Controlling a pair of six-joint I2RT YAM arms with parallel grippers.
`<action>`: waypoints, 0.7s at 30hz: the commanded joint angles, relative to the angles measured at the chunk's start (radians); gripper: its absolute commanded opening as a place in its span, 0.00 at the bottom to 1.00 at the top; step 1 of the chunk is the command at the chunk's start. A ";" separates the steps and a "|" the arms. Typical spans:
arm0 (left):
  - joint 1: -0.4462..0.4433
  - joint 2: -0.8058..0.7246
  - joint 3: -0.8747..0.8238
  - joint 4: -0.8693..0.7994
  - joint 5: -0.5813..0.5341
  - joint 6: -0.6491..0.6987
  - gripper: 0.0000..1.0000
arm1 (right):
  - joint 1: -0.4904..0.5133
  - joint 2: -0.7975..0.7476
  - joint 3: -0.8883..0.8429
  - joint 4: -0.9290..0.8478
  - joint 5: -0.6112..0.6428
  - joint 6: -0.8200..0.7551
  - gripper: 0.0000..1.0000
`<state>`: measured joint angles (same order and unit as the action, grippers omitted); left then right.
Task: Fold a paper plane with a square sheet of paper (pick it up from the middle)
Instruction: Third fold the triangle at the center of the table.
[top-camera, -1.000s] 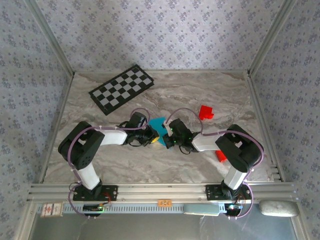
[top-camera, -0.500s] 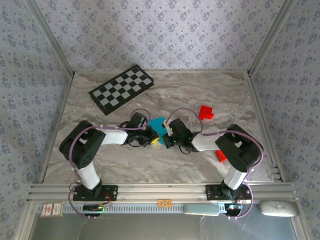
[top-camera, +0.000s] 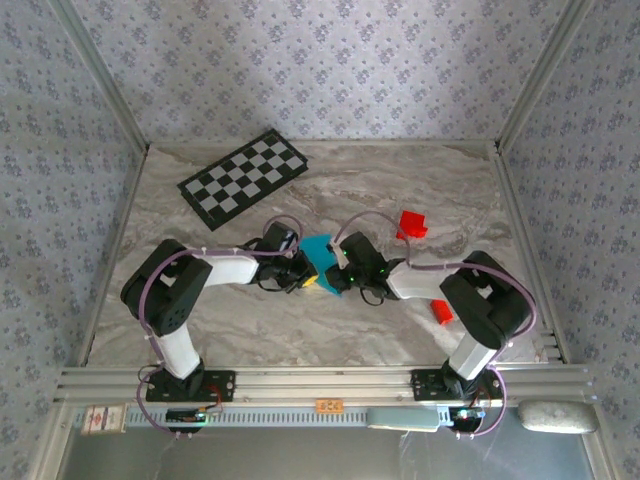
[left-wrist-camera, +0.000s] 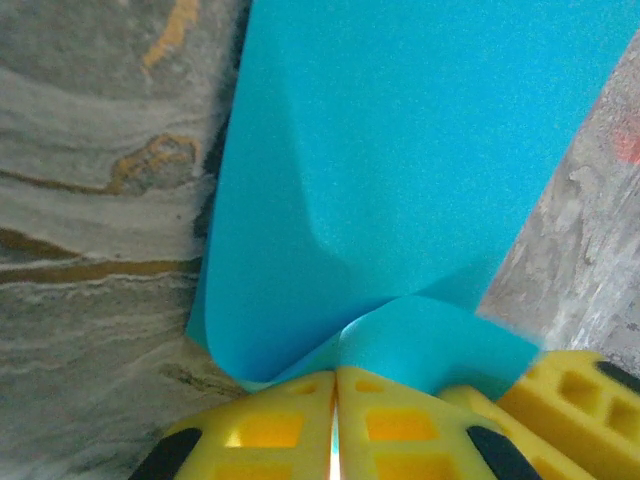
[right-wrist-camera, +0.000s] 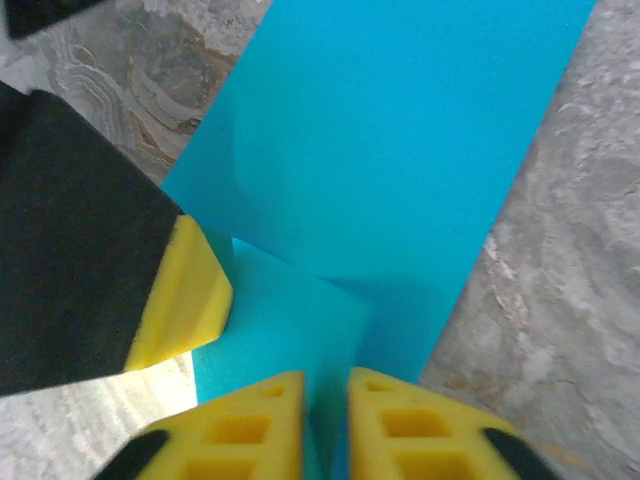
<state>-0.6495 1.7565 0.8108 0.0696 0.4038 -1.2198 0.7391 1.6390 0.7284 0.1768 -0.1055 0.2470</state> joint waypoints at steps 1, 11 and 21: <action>-0.004 0.049 -0.003 -0.107 -0.043 0.013 0.09 | -0.015 -0.084 0.051 -0.098 -0.034 0.028 0.29; -0.009 0.057 0.012 -0.116 -0.039 0.022 0.08 | -0.063 -0.167 0.087 -0.275 -0.184 0.085 0.39; -0.012 0.060 0.015 -0.137 -0.053 0.012 0.08 | -0.039 -0.080 0.126 -0.372 -0.290 0.083 0.16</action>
<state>-0.6548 1.7702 0.8352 0.0456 0.4030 -1.2137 0.6853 1.5276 0.8135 -0.1360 -0.3511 0.3252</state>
